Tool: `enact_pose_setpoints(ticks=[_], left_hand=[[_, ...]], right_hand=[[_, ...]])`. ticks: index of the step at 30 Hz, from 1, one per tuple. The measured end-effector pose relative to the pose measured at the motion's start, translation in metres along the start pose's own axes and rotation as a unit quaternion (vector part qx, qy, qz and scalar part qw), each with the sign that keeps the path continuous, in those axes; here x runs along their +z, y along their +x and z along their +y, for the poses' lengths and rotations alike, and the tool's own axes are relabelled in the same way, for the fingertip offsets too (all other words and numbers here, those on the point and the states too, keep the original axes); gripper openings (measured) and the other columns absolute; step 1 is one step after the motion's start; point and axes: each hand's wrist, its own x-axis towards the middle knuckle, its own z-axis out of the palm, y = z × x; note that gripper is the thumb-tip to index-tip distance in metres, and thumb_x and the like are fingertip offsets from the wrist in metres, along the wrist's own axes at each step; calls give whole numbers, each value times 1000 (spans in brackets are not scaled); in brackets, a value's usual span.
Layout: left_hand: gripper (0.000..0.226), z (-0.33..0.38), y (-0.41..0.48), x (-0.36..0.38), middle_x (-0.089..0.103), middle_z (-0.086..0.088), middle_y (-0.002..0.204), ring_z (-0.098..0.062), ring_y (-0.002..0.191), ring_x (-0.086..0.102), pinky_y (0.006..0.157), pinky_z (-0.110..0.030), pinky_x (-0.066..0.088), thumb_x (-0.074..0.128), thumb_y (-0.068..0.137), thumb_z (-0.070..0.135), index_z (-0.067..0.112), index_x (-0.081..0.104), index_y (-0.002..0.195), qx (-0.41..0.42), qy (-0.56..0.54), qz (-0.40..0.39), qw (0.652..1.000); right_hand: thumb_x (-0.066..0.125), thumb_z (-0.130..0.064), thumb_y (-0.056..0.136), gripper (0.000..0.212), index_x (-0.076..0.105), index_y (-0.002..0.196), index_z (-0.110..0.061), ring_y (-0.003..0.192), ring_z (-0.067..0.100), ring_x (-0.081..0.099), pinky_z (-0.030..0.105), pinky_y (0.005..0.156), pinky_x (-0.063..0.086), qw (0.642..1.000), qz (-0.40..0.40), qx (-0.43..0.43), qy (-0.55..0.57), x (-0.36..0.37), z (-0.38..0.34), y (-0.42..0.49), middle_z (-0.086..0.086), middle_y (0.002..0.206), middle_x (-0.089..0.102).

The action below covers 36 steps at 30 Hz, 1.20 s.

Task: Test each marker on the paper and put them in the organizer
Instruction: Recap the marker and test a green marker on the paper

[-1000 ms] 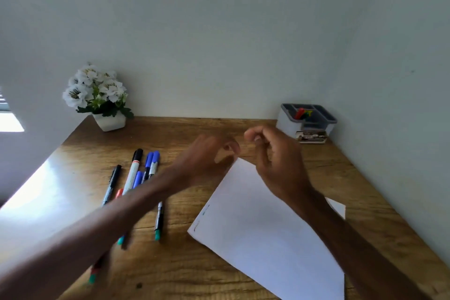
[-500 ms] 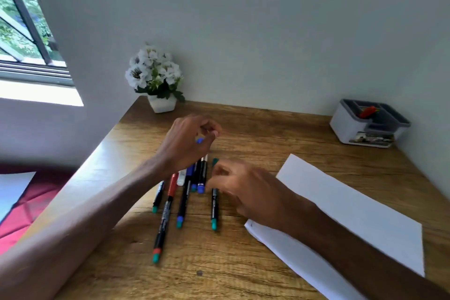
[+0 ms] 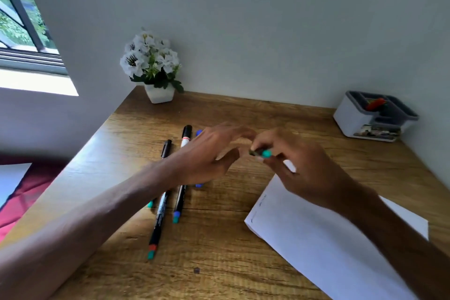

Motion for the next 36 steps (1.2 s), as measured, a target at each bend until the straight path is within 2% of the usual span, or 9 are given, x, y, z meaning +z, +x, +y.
enact_pose_setpoints(ticks=[4, 8, 13, 17, 20, 24, 28, 31, 36], left_hand=[[32, 0, -2, 9, 64, 5, 128, -8, 118, 58, 97, -31, 48, 54, 104, 22, 17, 56, 136, 28, 22, -20, 999], [31, -6, -1, 10, 65, 7, 117, -3, 105, 57, 87, -18, 44, 57, 103, 24, 14, 63, 132, 28, 36, -14, 999], [35, -7, -3, 13, 68, 5, 107, -10, 99, 58, 84, -26, 48, 58, 100, 35, 14, 69, 126, 18, 65, 19, 998], [37, 6, -5, 19, 71, 5, 107, -9, 98, 57, 82, -29, 50, 59, 98, 38, 14, 72, 123, 4, 73, 39, 997], [32, 17, -6, 23, 72, 4, 103, -10, 94, 57, 79, -26, 47, 61, 98, 35, 16, 72, 122, 11, 90, 42, 995], [32, 25, -7, 25, 72, 2, 95, -17, 86, 58, 76, -29, 46, 57, 101, 34, 14, 74, 119, 44, 128, 36, 990], [39, 29, -8, 25, 73, 0, 94, -18, 85, 58, 75, -28, 45, 49, 102, 37, 12, 75, 116, 55, 142, 14, 988], [36, 28, -8, 21, 72, -1, 95, -17, 86, 58, 74, -30, 48, 51, 103, 34, 10, 74, 116, 56, 155, 18, 986], [34, 31, -6, 20, 73, 0, 103, -16, 92, 58, 79, -27, 43, 49, 101, 34, 11, 69, 116, 32, 200, -2, 979]], right_hand=[[71, -8, 93, 21, 67, 111, -16, 101, 14, 73, 26, 73, 63, 981, 91, 96, 141, 0, 5, -15, -4, 111, 73], [80, -3, 84, 20, 75, 102, -11, 96, 19, 75, 29, 77, 63, 969, 131, 124, 172, 1, 17, -21, -2, 101, 77], [86, -18, 81, 25, 81, 105, -21, 92, 1, 74, 26, 79, 62, 987, 103, 117, 49, -6, 35, -28, -11, 102, 78], [76, -21, 90, 28, 76, 117, -15, 94, 15, 74, 39, 80, 61, 995, 47, 68, -53, 2, 35, -28, 0, 106, 79], [66, -20, 93, 32, 73, 123, -10, 91, 18, 71, 30, 77, 56, 997, 15, 36, -65, 15, 26, -27, 4, 107, 77], [62, -23, 95, 32, 72, 124, -11, 77, 9, 61, 14, 64, 41, 995, -19, 50, -81, 18, 20, -29, 0, 98, 74], [62, -29, 93, 32, 75, 118, -15, 65, 11, 65, 11, 59, 36, 992, -14, 38, -117, 17, 16, -31, -2, 84, 76], [55, -41, 99, 34, 75, 120, -23, 56, 10, 61, 21, 48, 41, 987, 4, 31, -156, 12, 16, -30, -6, 76, 75], [44, -50, 100, 45, 73, 122, -24, 64, 8, 68, 12, 52, 36, 988, 8, 52, -148, 15, 15, -27, -6, 90, 80]])
